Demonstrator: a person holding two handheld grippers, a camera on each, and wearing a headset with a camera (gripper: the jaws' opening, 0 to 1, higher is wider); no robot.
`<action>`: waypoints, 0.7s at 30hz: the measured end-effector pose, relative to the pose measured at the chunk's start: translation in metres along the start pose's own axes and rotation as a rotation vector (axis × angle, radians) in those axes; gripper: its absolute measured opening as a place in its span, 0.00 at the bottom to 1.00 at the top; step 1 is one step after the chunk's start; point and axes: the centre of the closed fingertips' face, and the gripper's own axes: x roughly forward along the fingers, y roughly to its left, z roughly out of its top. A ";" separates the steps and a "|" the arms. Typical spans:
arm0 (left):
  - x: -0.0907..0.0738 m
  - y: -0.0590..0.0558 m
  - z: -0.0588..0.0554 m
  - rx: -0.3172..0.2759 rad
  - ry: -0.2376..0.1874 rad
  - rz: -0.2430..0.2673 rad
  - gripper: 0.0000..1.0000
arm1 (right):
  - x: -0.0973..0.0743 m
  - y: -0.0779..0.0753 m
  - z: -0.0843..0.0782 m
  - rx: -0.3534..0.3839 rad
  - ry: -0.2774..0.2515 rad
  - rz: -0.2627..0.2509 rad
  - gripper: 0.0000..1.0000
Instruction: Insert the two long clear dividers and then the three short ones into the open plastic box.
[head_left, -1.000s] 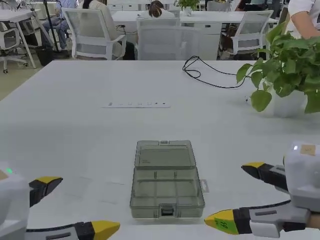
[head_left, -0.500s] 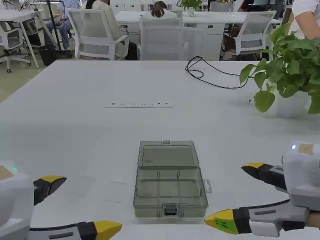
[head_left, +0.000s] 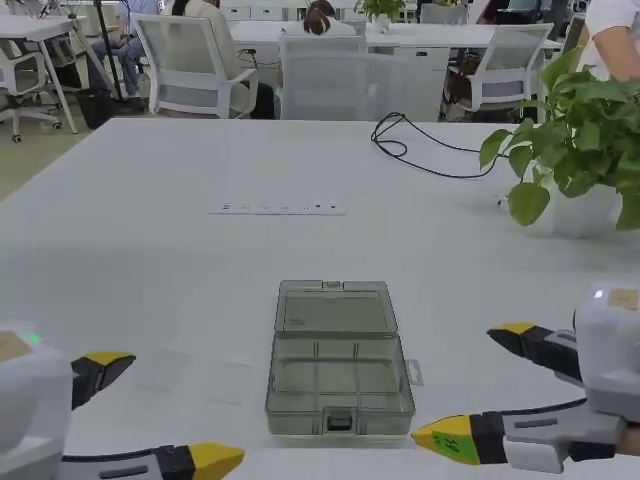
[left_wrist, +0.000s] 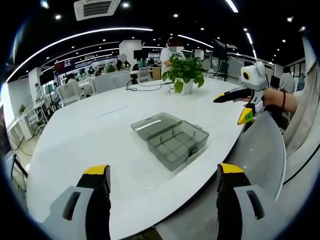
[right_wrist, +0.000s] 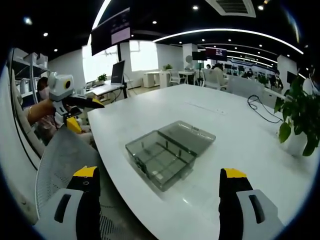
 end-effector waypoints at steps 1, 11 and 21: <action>0.000 0.000 0.000 0.000 0.002 -0.002 0.90 | 0.000 0.000 0.000 -0.001 0.000 0.000 1.00; 0.005 0.004 -0.002 -0.003 0.016 0.000 0.90 | 0.004 0.001 -0.008 0.000 0.026 0.019 1.00; 0.010 0.004 0.000 -0.001 0.025 0.002 0.90 | 0.006 -0.002 -0.007 -0.001 0.023 0.019 1.00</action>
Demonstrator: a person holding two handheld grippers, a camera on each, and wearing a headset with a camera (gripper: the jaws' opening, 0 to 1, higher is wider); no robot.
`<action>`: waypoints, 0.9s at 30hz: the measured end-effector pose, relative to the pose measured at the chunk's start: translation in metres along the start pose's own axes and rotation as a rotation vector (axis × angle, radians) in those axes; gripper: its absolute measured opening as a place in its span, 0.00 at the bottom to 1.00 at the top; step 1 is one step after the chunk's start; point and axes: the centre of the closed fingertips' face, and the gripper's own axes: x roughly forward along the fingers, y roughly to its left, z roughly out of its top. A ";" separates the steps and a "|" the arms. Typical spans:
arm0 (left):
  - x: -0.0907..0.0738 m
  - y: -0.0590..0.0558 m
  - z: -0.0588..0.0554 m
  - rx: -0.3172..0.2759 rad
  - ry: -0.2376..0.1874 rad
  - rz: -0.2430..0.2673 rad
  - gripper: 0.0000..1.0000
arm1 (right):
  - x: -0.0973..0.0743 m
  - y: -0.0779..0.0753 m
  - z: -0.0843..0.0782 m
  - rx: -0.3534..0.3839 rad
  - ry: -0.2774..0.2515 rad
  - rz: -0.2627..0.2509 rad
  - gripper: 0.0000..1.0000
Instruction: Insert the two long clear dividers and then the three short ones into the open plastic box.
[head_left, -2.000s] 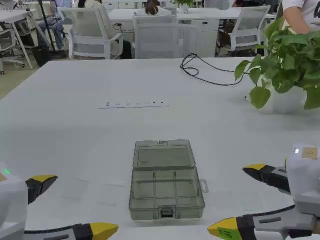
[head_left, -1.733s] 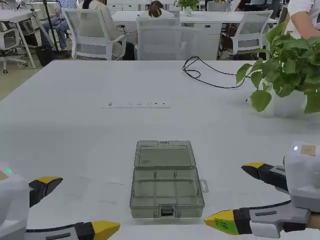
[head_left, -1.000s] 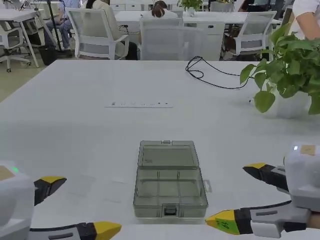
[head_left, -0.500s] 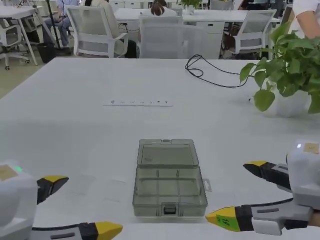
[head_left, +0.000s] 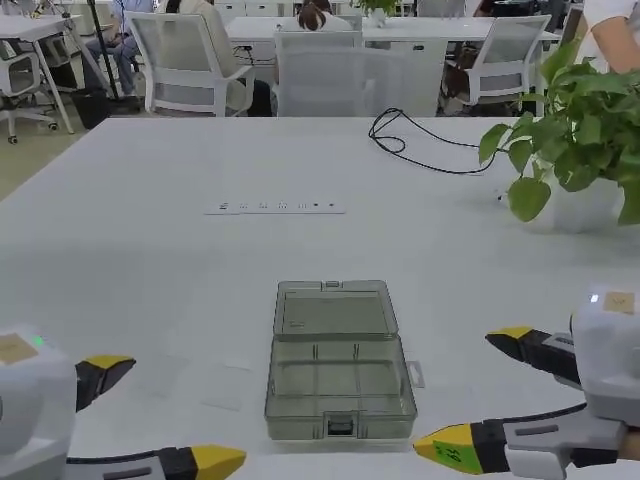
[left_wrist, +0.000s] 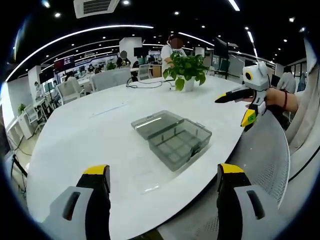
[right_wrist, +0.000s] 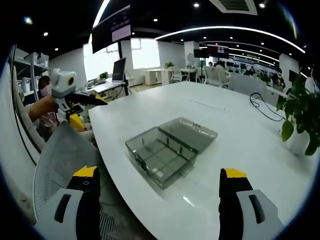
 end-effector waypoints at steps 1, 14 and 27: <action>0.000 0.000 0.000 0.001 0.001 0.000 0.90 | 0.000 0.000 0.000 -0.001 0.001 0.000 1.00; 0.004 0.006 0.000 0.005 0.026 0.018 0.83 | 0.000 0.000 -0.002 -0.012 0.015 -0.002 1.00; 0.008 0.058 -0.010 -0.002 0.074 0.129 0.63 | 0.005 0.003 0.002 -0.008 -0.001 0.005 0.98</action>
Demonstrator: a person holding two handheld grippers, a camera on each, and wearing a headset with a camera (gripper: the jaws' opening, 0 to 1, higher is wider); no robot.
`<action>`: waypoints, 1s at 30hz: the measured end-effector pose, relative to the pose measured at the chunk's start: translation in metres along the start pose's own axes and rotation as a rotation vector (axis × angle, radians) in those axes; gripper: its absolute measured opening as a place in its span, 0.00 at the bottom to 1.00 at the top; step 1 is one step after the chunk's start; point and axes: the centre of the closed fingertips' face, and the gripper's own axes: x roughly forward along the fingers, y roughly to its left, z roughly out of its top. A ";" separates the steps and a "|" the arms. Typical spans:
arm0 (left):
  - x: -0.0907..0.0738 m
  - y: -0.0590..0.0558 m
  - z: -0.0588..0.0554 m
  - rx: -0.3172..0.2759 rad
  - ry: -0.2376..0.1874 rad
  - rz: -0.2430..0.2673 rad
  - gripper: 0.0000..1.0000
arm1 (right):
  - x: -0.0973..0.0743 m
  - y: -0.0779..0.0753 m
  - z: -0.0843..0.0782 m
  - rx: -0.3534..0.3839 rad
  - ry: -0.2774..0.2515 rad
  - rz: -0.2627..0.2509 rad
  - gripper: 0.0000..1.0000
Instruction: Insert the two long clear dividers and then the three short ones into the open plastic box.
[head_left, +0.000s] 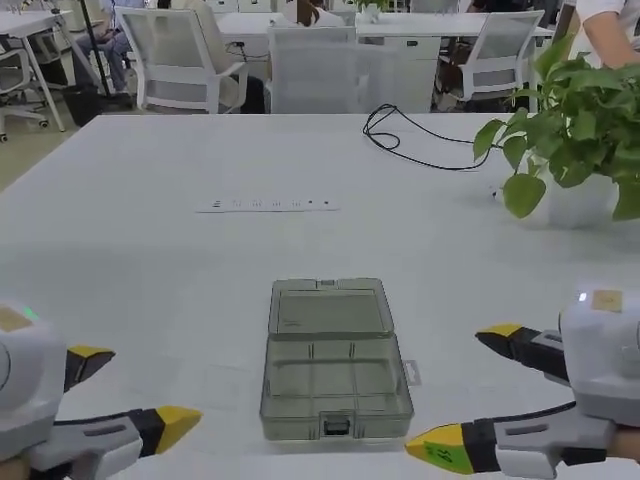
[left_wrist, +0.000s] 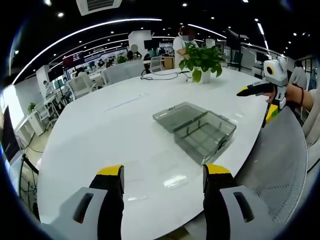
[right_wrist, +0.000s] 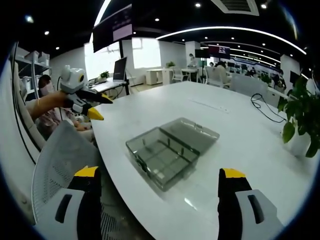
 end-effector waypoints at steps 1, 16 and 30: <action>0.001 0.003 -0.001 -0.004 0.002 0.006 0.62 | 0.000 0.000 0.000 0.000 -0.001 0.000 0.98; 0.028 0.046 -0.042 -0.058 0.116 0.073 0.41 | 0.007 -0.004 0.002 0.006 0.008 -0.009 0.96; 0.055 0.057 -0.077 -0.100 0.219 0.081 0.39 | 0.014 -0.005 -0.002 0.029 0.025 -0.013 0.96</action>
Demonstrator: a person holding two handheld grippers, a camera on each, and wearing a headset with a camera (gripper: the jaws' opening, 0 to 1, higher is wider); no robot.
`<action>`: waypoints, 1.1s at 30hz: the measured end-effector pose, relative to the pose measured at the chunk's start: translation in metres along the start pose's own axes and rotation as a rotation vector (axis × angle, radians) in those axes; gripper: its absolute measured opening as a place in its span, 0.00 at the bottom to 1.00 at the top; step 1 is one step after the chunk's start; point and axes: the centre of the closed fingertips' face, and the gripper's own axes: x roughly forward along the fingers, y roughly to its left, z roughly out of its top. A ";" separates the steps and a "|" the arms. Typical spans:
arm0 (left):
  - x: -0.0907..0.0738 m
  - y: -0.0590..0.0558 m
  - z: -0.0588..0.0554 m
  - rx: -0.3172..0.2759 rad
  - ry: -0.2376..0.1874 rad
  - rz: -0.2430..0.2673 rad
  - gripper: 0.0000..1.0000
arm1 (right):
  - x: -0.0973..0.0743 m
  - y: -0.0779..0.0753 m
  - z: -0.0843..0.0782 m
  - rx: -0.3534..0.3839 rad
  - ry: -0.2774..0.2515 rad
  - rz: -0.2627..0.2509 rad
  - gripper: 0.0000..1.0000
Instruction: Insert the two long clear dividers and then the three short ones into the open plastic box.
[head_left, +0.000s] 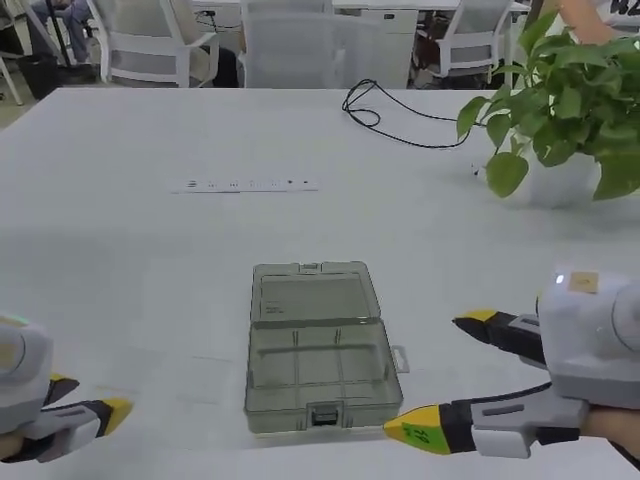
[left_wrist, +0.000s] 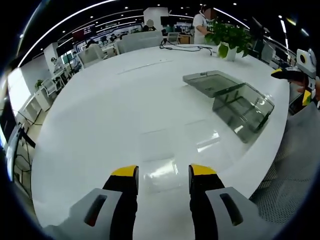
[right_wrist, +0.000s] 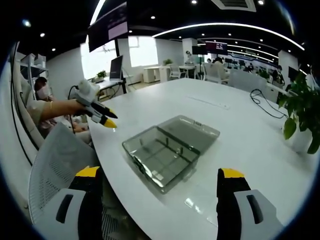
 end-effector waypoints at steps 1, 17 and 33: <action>0.002 0.001 -0.003 0.001 0.013 0.005 0.39 | 0.000 0.000 0.000 0.001 0.001 -0.001 0.96; 0.015 0.004 -0.017 -0.032 0.090 -0.004 0.37 | 0.004 -0.002 -0.004 0.018 0.015 -0.003 0.95; 0.018 0.004 -0.018 -0.068 0.160 -0.015 0.33 | 0.006 -0.002 -0.006 0.015 0.031 -0.009 0.93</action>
